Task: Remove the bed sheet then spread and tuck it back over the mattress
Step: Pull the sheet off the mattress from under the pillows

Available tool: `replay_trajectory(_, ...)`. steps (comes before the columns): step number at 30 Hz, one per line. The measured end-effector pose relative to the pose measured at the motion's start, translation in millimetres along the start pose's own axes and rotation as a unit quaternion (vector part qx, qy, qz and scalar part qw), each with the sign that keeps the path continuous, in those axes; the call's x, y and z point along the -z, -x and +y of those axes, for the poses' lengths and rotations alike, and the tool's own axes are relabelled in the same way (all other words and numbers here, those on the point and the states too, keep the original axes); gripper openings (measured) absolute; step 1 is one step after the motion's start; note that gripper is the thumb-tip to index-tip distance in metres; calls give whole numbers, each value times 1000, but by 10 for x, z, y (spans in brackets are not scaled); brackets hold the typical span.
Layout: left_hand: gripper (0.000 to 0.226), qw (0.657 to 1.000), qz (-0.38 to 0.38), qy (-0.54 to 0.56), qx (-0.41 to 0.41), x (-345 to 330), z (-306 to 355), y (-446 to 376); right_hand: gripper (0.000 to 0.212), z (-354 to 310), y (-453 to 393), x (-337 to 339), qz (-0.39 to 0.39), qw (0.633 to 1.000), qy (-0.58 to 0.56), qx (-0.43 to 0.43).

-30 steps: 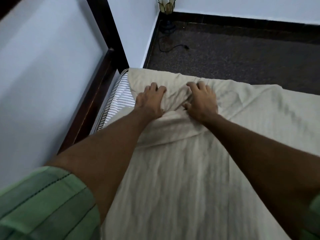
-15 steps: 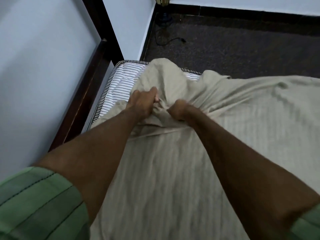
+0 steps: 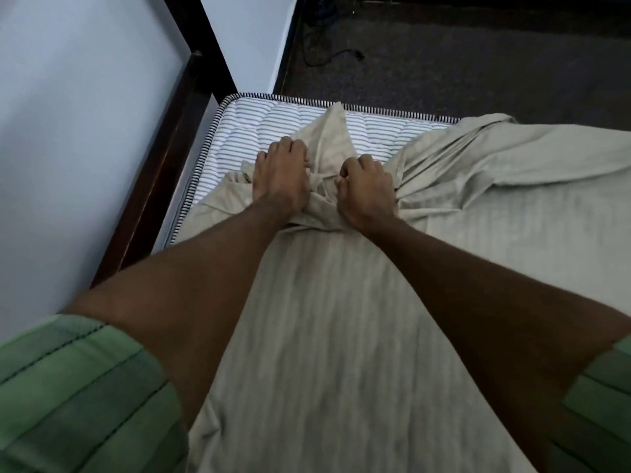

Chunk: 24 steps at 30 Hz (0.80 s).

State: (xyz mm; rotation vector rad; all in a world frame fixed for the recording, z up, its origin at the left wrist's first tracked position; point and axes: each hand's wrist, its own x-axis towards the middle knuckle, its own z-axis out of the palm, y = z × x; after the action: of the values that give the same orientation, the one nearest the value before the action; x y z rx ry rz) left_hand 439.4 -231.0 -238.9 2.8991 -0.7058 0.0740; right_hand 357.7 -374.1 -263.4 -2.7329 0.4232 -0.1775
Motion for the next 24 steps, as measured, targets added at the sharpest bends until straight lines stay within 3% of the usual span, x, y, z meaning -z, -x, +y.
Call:
replay_trajectory(5,22,998,18,50,-33,14,489,532,29,165,470,177,3,998,53,41)
replay_trajectory(9,33,995,-7,100,-2,15,959,1298,33,324,989,395,25,997,58,41)
replay_trajectory(14,25,991,-100,93,20,200,1490,2115,27,542,1802,712,-95,992,57,62)
replay_trajectory(20,24,970,-162,161,84,515,2148,2914,23,1037,2771,1300,-160,984,63,38)
replay_trajectory(24,24,942,-203,234,132,800,2677,3484,24,1280,3386,1856,-194,979,53,-26)
